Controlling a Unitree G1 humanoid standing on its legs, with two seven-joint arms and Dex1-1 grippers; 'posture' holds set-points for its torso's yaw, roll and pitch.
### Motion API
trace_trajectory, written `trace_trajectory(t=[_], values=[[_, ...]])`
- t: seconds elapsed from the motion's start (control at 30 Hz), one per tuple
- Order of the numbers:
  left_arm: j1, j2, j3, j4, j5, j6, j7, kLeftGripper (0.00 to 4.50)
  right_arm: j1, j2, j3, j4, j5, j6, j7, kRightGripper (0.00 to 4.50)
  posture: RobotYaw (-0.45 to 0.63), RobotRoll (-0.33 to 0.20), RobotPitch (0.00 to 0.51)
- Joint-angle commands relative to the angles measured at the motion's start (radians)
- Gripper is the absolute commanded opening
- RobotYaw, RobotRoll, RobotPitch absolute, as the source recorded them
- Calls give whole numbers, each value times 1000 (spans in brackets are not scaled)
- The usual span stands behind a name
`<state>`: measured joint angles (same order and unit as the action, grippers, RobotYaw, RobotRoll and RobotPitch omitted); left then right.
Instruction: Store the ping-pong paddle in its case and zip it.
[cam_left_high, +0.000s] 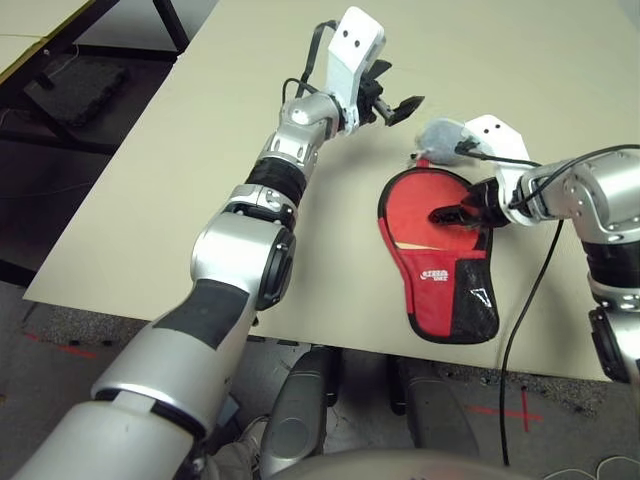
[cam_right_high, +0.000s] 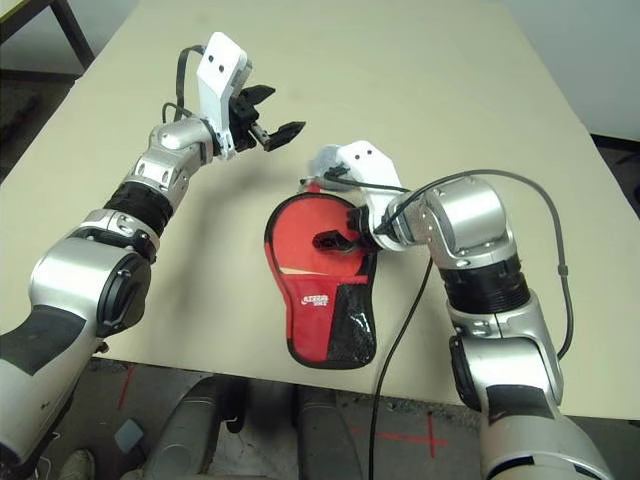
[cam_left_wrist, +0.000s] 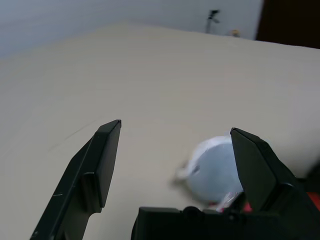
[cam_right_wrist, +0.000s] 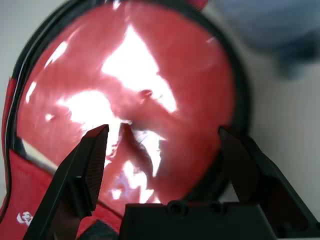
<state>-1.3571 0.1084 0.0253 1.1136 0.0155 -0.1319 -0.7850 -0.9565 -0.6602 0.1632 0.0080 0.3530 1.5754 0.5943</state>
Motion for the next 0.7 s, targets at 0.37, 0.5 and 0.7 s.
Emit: trace_trajectory(t=[0.37,0.5,0.7], values=[[203,22,-172,-346,-13,292,-251,4456,-250,-38,120,387,-181,-363,23,4500,-23,0,173],[244,44,-225,-407,12,323,-276,4456,-287,5,134,466,-216,-428,41,4500,-20,0,167],[283,79,-286,-449,39,368,-282,4456,-306,105,129,568,-252,-509,39,4500,-11,0,155]])
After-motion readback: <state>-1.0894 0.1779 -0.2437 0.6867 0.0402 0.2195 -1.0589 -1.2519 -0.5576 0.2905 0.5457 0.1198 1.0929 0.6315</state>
